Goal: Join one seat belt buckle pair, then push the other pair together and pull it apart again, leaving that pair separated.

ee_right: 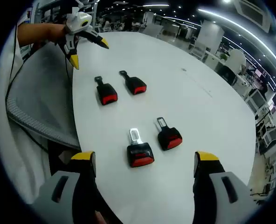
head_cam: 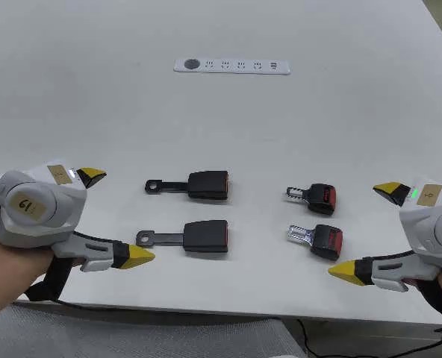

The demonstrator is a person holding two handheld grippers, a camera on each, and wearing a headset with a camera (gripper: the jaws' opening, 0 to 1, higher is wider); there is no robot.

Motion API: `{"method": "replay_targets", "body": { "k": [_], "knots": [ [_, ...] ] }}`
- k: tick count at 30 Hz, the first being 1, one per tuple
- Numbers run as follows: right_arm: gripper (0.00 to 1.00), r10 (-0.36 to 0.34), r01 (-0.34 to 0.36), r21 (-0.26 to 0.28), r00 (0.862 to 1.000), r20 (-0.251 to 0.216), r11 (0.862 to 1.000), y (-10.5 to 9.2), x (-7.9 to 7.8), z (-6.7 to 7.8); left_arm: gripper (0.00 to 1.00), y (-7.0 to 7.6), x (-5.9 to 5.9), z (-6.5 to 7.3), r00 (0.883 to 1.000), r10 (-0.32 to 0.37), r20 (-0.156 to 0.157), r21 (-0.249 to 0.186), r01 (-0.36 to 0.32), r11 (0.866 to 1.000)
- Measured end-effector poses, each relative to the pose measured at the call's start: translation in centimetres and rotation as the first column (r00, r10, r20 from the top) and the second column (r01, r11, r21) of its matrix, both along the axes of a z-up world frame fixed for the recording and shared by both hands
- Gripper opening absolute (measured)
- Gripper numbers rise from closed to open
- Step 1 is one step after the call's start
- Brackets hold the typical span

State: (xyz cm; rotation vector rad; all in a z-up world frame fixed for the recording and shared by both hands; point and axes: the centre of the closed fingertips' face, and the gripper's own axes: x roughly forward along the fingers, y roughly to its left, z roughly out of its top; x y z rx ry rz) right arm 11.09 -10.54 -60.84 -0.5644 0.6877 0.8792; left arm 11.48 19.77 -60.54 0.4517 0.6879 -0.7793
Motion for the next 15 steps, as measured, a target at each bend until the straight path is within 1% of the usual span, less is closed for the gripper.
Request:
{"method": "replay_targets", "body": {
  "k": [4, 5, 7, 8, 11, 15],
  "knots": [
    [0.87, 0.008, -0.008, -0.002, 1.0, 0.0, 1.0, 0.14, 0.14, 0.06, 0.95, -0.53, 0.25, 0.53, 1.0, 0.006, 0.0, -0.01, -0.006, 1.0],
    [0.87, 0.008, -0.008, -0.004, 1.0, -0.001, 1.0, 0.1, 0.21, 0.01, 0.94, -0.65, 0.26, 0.65, 1.0, 0.002, 0.004, -0.009, -0.002, 1.0],
    [0.86, 0.009, -0.009, -0.007, 1.0, -0.003, 1.0, 0.05, 0.31, -0.03, 0.92, -0.77, 0.29, 0.85, 1.0, -0.02, 0.025, -0.009, 0.02, 1.0],
    [0.86, 0.008, -0.008, -0.011, 1.0, -0.004, 1.0, 0.0, 0.34, -0.08, 0.92, -0.86, 0.27, 0.84, 0.999, -0.024, 0.027, -0.009, 0.024, 1.0],
    [0.86, 0.009, -0.009, -0.019, 1.0, -0.006, 1.0, 0.02, 0.29, -0.12, 0.92, -1.02, 0.3, 0.68, 0.999, -0.025, 0.021, -0.007, 0.025, 1.0],
    [0.86, 0.011, -0.011, -0.019, 1.0, -0.004, 1.0, 0.14, 0.23, 0.0, 0.92, -0.91, 0.53, 0.49, 1.0, -0.023, 0.02, -0.018, 0.024, 1.0]
  ]
}}
